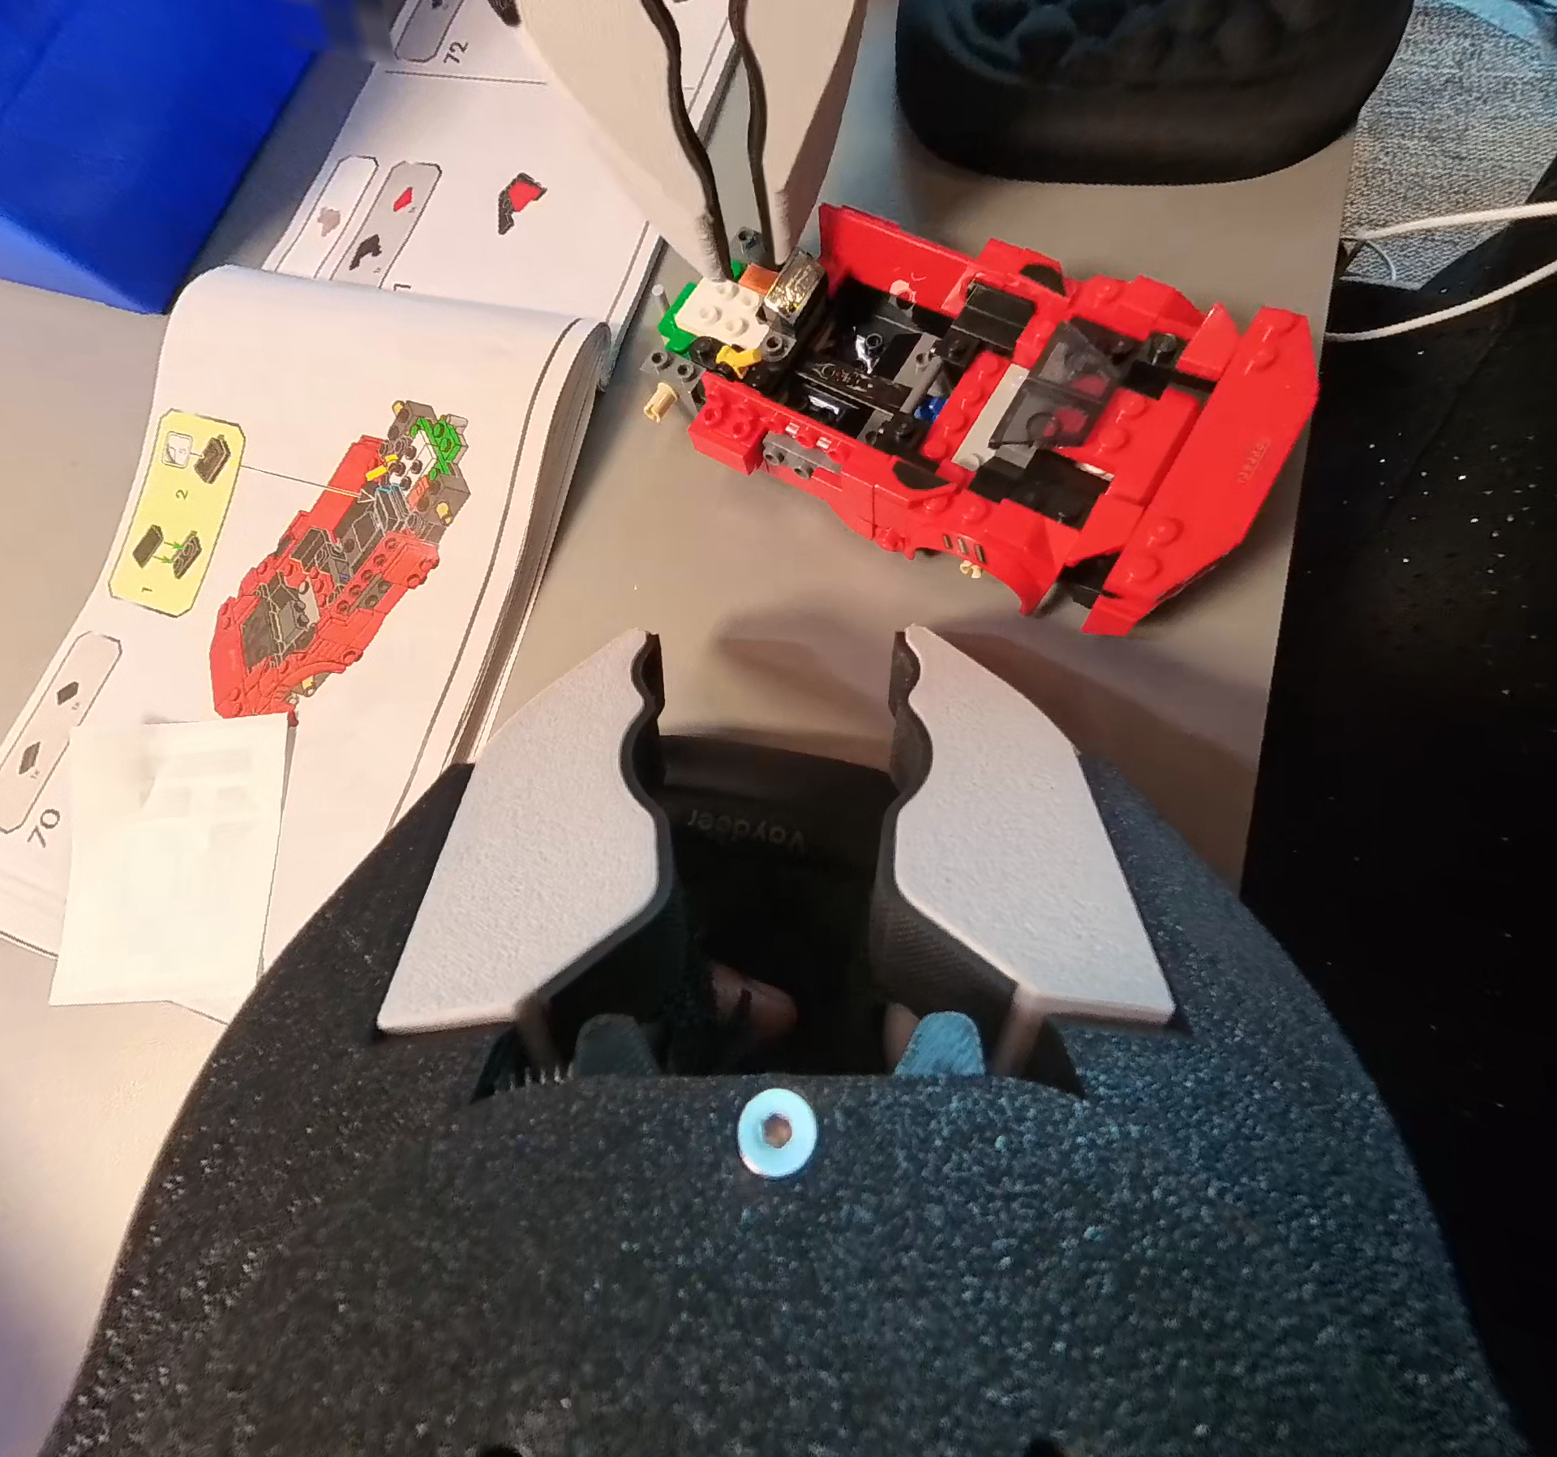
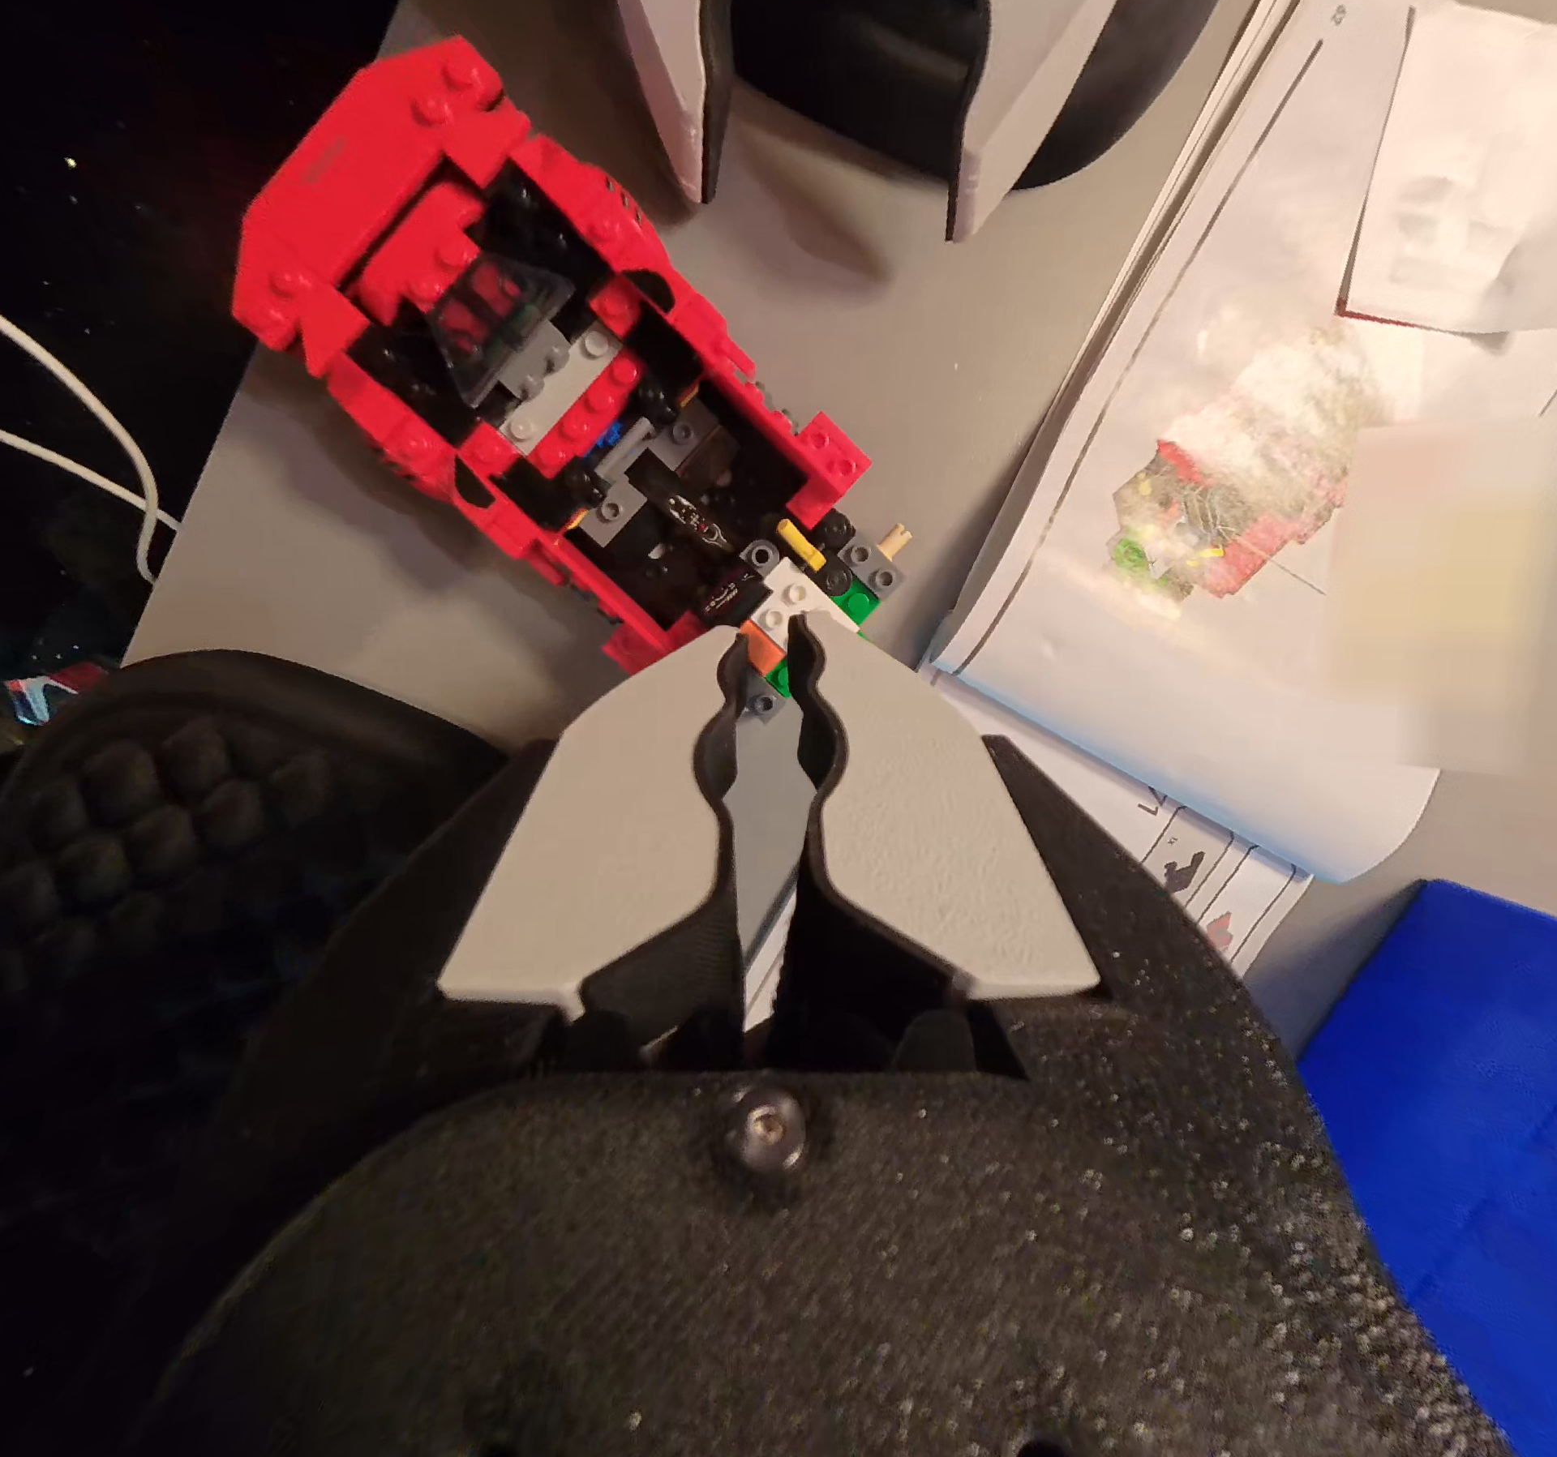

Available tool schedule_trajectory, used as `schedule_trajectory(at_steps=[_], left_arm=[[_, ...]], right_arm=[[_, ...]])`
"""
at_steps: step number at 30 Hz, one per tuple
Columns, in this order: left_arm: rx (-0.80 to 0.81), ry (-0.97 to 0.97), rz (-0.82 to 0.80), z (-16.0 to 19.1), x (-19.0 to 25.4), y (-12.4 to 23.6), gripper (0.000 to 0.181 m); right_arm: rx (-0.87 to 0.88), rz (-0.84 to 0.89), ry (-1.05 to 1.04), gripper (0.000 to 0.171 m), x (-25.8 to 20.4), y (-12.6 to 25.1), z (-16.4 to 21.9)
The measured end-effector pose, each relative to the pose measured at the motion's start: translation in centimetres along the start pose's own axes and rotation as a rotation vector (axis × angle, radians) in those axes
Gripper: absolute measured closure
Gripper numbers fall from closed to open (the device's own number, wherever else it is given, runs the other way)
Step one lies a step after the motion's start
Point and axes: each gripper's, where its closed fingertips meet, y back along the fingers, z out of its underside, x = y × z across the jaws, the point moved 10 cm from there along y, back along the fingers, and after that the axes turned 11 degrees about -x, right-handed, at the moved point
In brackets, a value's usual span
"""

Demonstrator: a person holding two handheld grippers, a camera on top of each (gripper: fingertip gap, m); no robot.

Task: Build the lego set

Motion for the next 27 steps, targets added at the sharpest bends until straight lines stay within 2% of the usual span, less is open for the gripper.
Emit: schedule_trajectory(at_steps=[8,13,22,25,27], left_arm=[[-0.010,0.004,-0.001,0.0,-0.1,-0.2,0.130],[-0.016,0.006,-0.004,0.0,0.0,-0.1,0.130],[-0.022,0.003,-0.009,-0.1,-0.1,-0.2,0.130],[-0.024,0.001,-0.013,-0.1,0.0,-0.3,0.130],[-0.026,0.000,-0.014,-0.1,0.0,-0.3,0.130]], right_arm=[[-0.018,-0.006,0.125,0.164,0.5,-0.4,-0.6],[-0.002,-0.043,0.166,0.171,0.5,-0.6,-0.8],[0.167,-0.043,0.059,0.171,1.1,0.4,0.3],[0.163,-0.053,0.063,0.171,1.0,0.6,0.5],[0.100,-0.092,0.091,0.171,0.9,0.4,0.5]])
